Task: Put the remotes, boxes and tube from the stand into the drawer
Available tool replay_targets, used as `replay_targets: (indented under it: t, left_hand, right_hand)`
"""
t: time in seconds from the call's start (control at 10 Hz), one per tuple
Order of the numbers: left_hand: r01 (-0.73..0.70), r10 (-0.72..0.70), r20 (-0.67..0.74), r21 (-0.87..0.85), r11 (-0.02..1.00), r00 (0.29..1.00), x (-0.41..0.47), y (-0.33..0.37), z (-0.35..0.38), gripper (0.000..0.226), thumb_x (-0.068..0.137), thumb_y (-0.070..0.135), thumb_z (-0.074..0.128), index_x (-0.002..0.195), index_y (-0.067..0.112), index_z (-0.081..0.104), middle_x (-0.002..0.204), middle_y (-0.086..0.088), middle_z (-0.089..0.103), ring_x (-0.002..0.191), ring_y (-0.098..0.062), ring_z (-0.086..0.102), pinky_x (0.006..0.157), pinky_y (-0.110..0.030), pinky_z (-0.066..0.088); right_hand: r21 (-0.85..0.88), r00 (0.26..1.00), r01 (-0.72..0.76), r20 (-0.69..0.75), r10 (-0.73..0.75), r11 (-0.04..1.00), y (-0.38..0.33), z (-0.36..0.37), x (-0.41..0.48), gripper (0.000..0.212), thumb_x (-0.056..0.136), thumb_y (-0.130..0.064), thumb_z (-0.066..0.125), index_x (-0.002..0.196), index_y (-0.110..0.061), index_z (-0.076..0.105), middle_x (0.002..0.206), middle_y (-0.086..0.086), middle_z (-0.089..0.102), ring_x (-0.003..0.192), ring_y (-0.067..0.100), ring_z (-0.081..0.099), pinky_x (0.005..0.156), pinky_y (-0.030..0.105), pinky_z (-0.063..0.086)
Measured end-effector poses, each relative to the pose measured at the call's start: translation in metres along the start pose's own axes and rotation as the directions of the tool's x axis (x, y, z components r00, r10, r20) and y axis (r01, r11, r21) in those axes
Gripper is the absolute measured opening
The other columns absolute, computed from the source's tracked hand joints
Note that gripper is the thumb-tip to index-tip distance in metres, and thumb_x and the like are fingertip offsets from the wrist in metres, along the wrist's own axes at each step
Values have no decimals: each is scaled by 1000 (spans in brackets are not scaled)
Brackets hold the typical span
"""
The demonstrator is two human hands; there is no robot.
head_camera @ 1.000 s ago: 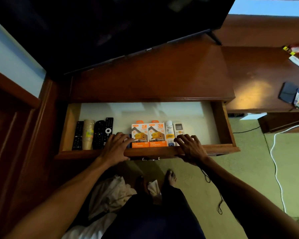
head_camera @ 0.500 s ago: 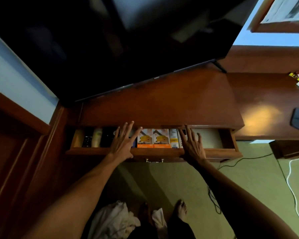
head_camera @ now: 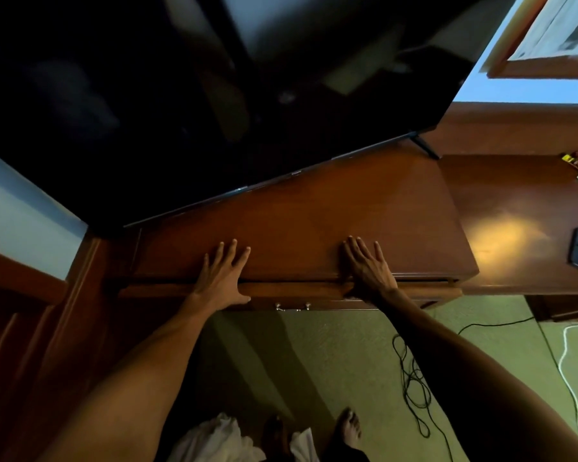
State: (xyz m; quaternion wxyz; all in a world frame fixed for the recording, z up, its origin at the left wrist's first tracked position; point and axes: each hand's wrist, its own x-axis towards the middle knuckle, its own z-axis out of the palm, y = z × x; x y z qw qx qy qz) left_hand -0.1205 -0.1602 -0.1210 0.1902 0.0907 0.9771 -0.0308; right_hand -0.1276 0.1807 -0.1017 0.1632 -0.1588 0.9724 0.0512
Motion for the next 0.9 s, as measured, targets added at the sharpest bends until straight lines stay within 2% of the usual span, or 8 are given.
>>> replay_targets:
  t: [0.1,0.2,0.4,0.5,0.6,0.7,0.8,0.9]
  left_hand:
    - [-13,13,-36,3,1000,999,3,-3,2,114,74,70,62,154,29,-8,163,-10,-16,149,-35,-11,119,-57,3]
    - [-9,9,-85,4,1000,996,8,-3,5,102,80,68,56,155,30,-2,164,-10,-7,150,-35,-5,118,-56,2]
    - [20,-20,-87,8,1000,996,11,-1,3,94,83,65,56,155,32,6,165,-9,2,150,-36,6,116,-57,15]
    - [32,-31,-81,3,999,996,10,2,-3,92,83,62,59,155,33,8,164,-8,5,149,-36,10,114,-57,23]
    - [77,-79,-43,-57,995,996,6,12,-17,91,83,52,67,154,31,14,164,-8,10,149,-37,14,111,-58,30]
    - [131,-124,42,-295,946,991,-3,23,-37,78,84,44,68,150,29,30,160,-6,25,146,-34,26,111,-57,31]
    - [132,-206,-67,-566,814,976,-31,25,-57,52,89,46,62,137,30,48,132,1,60,115,-20,59,91,-39,52]
    - [100,-274,-101,-770,631,957,-94,31,-60,35,93,38,59,127,30,57,114,10,67,94,-7,66,70,-21,52]
  right_hand:
    - [63,1000,10,18,-11,998,6,2,11,115,74,-47,73,154,-7,1,163,14,2,151,32,7,120,54,12]
    - [117,999,18,-35,-14,993,6,10,16,93,84,-39,62,154,-6,9,162,18,10,149,34,14,118,51,22]
    - [118,997,8,-72,0,993,6,14,20,94,77,-34,76,150,-5,23,158,19,25,144,36,28,111,54,35]
    - [123,996,-34,-72,43,992,0,12,20,81,85,-31,67,149,-5,24,158,18,25,144,36,29,110,54,37]
    - [197,995,-54,-77,70,979,-1,7,21,70,90,-29,60,148,-7,29,156,17,29,141,35,34,104,52,43]
    - [380,994,-97,87,69,920,-1,-18,13,72,76,-29,79,139,-16,45,141,12,53,119,30,58,93,43,54]
    - [623,998,-68,54,44,779,-4,-31,-20,47,84,-28,72,127,-18,57,124,5,66,106,18,66,89,36,57]
    - [802,990,-136,130,53,581,-15,-27,-103,43,85,-42,66,123,-23,57,119,-2,65,100,5,63,86,29,57]
